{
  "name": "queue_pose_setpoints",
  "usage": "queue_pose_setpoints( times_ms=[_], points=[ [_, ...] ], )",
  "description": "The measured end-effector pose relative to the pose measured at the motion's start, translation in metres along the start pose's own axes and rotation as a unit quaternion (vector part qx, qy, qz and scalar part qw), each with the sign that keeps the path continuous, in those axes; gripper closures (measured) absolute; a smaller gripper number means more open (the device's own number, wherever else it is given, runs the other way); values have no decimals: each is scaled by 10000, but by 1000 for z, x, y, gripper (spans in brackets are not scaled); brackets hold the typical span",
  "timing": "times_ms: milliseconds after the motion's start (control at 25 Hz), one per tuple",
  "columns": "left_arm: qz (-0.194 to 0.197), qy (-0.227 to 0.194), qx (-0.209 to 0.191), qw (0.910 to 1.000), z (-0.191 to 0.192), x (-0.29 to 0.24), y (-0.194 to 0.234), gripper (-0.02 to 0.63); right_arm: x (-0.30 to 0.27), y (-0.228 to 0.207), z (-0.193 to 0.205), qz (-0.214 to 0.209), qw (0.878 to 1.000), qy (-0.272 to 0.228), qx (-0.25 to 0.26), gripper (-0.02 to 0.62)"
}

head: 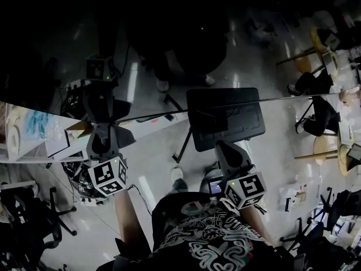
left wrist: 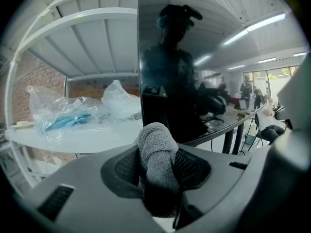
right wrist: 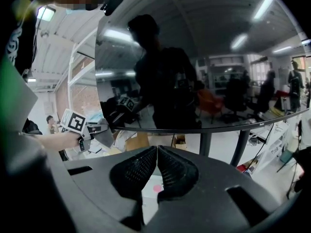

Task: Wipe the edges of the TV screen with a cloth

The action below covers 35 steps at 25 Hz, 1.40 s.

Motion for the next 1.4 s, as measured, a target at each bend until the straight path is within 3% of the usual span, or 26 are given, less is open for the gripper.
queue_pose_setpoints(
  times_ms=[160,360,520,1040,1400],
  points=[
    [-22,49,39,10000,-2,1,-4,449,2,-9,3,75,9999,21,-81,563],
    [485,-8,-215,9986,-9,-9,-31,454,2,-9,5,86,9999,34,-136,563],
    [555,-68,-86,9984,-12,-16,-44,454,7,-13,7,134,9998,29,-171,563],
    [1096,7,-207,9938,-20,-31,-80,454,13,-31,9,340,9990,5,-292,563],
    [1225,7,-224,9922,-21,-36,-91,454,12,-36,11,404,9986,21,-328,563]
  ],
)
Point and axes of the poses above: the fingertips, and each gripper's own axes: x backward along the fingers, y to its left, z out of its underside, the point moved 4 cm from there along x, backward along the fingers, and after that the axes turned 15 degrees about z, right-handed, at the moved point
